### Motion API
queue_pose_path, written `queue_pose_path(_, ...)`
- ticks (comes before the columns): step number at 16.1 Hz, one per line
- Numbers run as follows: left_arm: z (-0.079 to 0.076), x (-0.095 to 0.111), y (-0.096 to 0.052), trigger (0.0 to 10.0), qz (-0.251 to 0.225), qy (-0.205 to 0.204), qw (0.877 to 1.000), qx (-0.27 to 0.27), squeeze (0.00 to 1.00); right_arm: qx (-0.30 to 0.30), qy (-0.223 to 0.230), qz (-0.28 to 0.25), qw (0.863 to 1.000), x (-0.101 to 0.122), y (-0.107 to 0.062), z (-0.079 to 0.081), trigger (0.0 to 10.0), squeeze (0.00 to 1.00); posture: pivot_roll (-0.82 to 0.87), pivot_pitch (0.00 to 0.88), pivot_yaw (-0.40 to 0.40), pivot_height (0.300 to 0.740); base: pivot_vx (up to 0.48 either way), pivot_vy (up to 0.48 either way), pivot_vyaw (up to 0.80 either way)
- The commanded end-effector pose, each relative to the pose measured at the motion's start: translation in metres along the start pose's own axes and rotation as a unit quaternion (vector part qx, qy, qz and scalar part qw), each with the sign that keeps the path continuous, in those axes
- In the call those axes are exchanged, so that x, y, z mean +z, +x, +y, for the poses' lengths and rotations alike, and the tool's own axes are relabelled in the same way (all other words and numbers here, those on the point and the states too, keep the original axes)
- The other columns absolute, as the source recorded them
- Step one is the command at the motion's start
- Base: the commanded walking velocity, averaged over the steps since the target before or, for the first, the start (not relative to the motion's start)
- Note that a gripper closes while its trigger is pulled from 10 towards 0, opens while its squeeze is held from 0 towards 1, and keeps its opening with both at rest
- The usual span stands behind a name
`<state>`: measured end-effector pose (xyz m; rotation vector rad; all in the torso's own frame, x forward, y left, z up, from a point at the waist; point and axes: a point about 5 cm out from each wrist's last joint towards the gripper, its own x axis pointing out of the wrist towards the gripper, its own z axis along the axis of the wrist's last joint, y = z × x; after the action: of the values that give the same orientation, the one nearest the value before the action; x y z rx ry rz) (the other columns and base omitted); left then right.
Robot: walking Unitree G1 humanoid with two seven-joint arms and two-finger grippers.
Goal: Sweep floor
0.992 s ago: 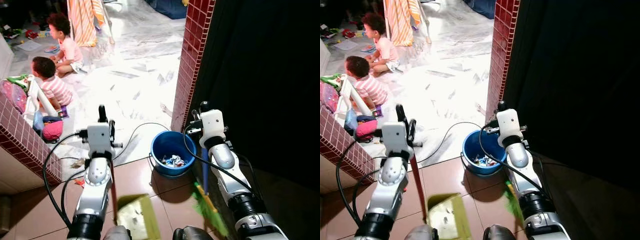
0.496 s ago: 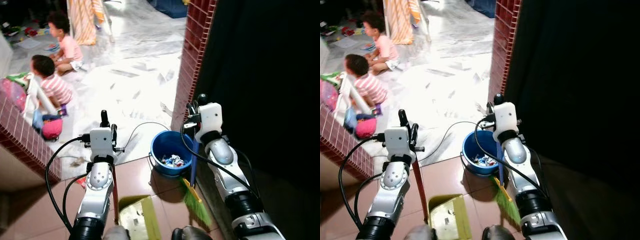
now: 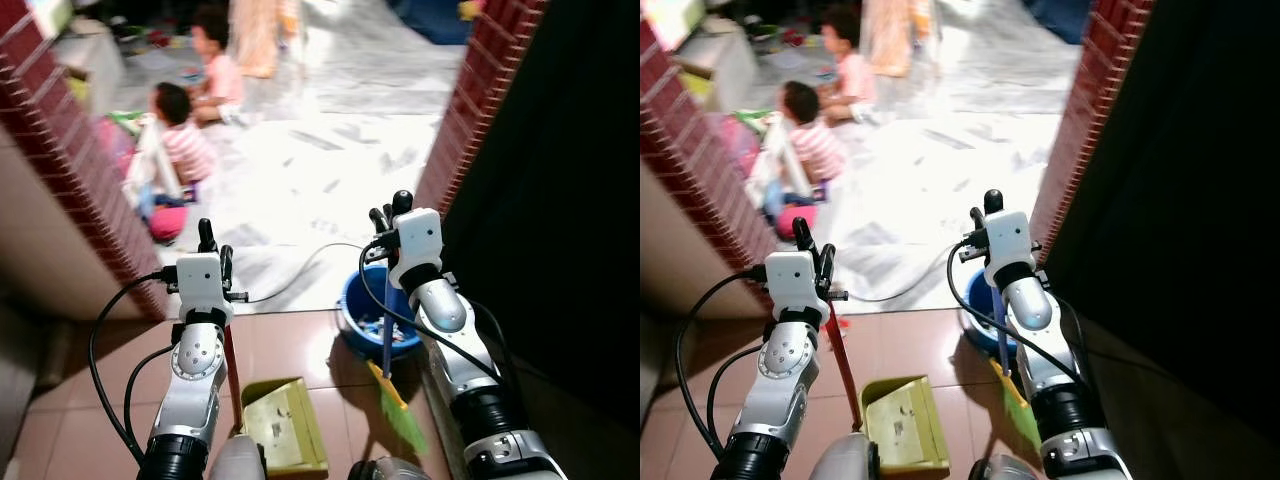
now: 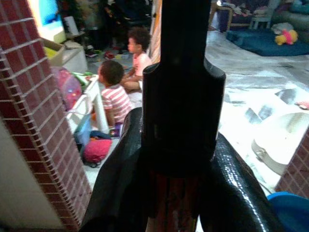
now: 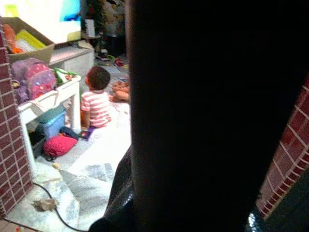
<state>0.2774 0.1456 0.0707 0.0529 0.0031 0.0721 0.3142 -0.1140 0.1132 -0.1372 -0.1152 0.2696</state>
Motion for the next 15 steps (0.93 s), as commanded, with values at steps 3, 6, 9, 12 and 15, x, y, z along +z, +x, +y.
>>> queue_pose_path(3, -0.002, 0.009, 0.003, 10.0, -0.014, 0.008, 1.0, -0.012, 0.0, 0.0, 0.006, -0.034, 0.999, 0.015, 0.002, 0.001, 10.0, 0.0, -0.03, 0.0, 0.02, 0.74, 0.0, 0.0, 0.77)
queue_pose_path(6, 0.0, 0.016, 0.006, 10.0, -0.027, 0.006, 1.0, 0.004, 0.0, 0.028, 0.036, -0.045, 0.998, 0.02, 0.003, 0.01, 10.0, 0.0, -0.02, 0.0, 0.025, 0.74, 0.0, 0.0, 0.74)
queue_pose_path(9, 0.002, 0.017, 0.007, 10.0, -0.027, 0.005, 1.0, 0.006, 0.0, 0.053, 0.054, -0.057, 0.995, 0.029, 0.006, 0.017, 10.0, 0.0, -0.02, 0.0, 0.029, 0.74, 0.0, 0.0, 0.73)
queue_pose_path(12, 0.003, 0.016, 0.008, 10.0, -0.022, 0.002, 1.0, 0.005, 0.0, 0.052, 0.053, -0.056, 0.996, 0.029, 0.008, 0.016, 10.0, 0.0, -0.02, 0.0, 0.029, 0.74, 0.0, 0.0, 0.73)
queue_pose_path(15, 0.003, 0.018, 0.01, 10.0, -0.026, -0.004, 1.0, 0.005, 0.0, 0.041, 0.057, -0.056, 0.996, 0.029, 0.006, 0.013, 10.0, 0.0, -0.02, 0.0, 0.027, 0.74, 0.0, 0.0, 0.42)
